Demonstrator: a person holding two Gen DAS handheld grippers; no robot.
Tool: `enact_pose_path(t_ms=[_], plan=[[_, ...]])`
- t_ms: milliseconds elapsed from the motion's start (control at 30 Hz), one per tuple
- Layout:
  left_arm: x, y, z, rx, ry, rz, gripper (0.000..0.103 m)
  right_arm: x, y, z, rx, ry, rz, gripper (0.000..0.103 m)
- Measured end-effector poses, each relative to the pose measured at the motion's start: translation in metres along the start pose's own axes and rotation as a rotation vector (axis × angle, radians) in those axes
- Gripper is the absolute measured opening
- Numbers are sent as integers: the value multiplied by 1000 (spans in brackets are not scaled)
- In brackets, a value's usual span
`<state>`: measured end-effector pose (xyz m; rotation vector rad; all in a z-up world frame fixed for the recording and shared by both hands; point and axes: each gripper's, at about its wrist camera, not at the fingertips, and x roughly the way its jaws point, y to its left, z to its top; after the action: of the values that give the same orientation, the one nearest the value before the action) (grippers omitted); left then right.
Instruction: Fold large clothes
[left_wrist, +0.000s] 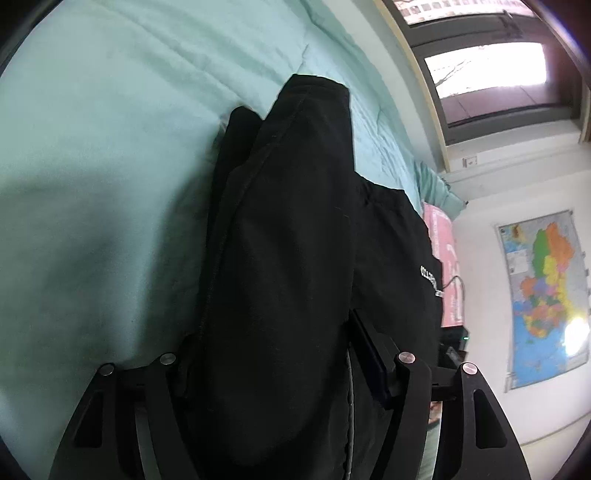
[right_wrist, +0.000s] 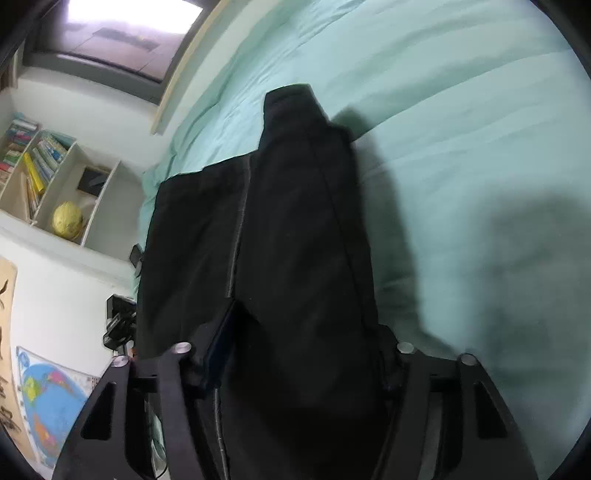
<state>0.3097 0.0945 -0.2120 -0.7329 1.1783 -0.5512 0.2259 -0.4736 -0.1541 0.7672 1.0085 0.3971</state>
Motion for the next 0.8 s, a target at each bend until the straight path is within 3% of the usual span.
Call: enact_pose_path(t_ms=[167,267,333,400,500,667,767,800], plan=[[4,-11,1,46,-20,67,67,5,11,3,-43,10,-73,67],[6,-5,5,23,-17,54,67,17,0,10,36,43,-22,70],[-3,-7,0,35,-51,77,51,16,1,8,37,36,-17,61],[-15,-24,-10,85,-110,101,42,8,13,2,-13,3,-24,46],[-37,-51,-26,138,-167,84,33,-18,48,-12,-103,-57,-65,38],[-92,-116,-69,275,-253,34,29,-72,107,-50,-161,-177,-5,34],[-128,-142,-99,326,-289,22,29,-100,154,-87,-239,-218,-33,34],[-140,-147,-109,332,-293,16,29,-108,159,-94,-248,-222,-31,24]])
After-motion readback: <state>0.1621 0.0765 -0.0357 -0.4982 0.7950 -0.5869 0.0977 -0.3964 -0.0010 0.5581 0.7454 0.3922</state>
